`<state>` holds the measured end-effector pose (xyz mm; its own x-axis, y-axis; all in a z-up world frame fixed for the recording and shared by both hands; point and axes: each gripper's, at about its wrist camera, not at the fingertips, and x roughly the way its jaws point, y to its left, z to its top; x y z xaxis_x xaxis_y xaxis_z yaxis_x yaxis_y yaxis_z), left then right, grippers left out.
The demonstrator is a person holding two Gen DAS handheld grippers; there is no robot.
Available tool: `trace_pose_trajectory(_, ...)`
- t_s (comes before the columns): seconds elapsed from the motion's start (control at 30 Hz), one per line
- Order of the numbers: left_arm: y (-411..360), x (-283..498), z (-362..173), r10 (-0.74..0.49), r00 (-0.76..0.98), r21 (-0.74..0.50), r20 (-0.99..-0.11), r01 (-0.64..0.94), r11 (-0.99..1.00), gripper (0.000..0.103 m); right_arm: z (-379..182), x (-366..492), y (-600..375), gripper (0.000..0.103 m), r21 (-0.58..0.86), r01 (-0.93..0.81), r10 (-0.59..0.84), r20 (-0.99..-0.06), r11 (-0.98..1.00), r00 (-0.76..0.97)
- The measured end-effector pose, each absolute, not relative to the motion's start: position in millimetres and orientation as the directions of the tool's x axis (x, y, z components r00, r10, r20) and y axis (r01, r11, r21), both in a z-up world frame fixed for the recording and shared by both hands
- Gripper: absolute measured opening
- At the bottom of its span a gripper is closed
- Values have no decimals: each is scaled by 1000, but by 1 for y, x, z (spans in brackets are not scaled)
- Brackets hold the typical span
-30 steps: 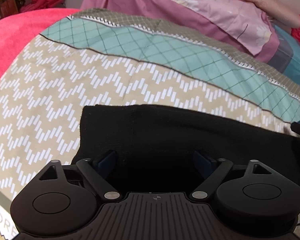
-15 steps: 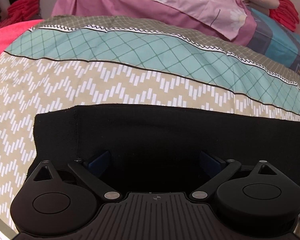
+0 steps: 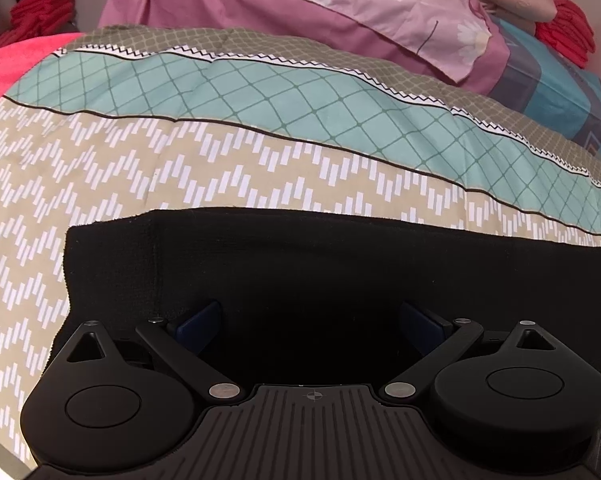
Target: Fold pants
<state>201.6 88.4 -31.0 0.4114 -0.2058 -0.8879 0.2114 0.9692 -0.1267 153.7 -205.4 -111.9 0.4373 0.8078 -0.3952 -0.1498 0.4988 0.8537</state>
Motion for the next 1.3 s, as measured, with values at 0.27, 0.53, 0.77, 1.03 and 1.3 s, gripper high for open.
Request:
trace_pose_trajectory(0.27,88,202,-31,-212,406,-128,-889,224,966,103,-116,175,-208,66,884,-70,759,-354,462,547)
trace_pose_trajectory(0.53,85,200,-33,-206,415,-112,-886,240,964,103,-114,186,-220,53,873,17,690,-397,488,605)
trace_pose_trajectory(0.77,83,197,-34,-197,426,-85,-883,267,960,103,-87,161,-175,70,690,-231,707,-556,686,437)
trace_pose_trajectory(1.03,102,165,-13,-206,492,-62,-846,293,954,103,-51,121,-210,75,635,-180,609,-560,751,563)
trace_pose_trajectory(1.3,136,152,-27,-109,503,-27,-857,167,986,103,-75,182,-189,52,625,-230,632,-555,746,542)
